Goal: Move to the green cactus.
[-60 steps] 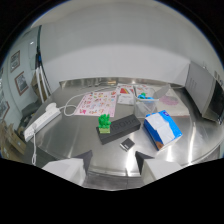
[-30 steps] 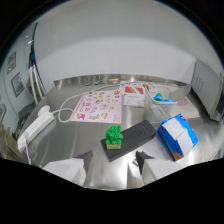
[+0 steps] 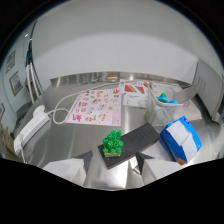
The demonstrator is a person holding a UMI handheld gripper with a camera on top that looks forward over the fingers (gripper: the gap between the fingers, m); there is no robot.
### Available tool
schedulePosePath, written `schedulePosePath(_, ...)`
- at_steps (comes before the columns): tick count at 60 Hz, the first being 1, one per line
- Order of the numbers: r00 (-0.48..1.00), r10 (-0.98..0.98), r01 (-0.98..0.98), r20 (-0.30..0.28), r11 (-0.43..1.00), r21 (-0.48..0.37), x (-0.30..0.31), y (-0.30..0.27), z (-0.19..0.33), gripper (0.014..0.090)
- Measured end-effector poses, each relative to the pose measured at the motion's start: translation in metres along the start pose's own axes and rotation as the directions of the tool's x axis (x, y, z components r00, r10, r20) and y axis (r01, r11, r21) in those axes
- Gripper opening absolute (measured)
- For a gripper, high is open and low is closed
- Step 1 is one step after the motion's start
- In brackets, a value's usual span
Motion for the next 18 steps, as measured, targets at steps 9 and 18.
schedulePosePath(9, 1.0, -0.004, 0.004, -0.004, 1.0, 0.006, 0.0002, -0.0003, 0.0004, 0.0844)
schedulePosePath(18, 1.0, 0.01, -0.01, -0.001, 1.0, 0.009, -0.0005, 0.0001, 0.001, 0.0844)
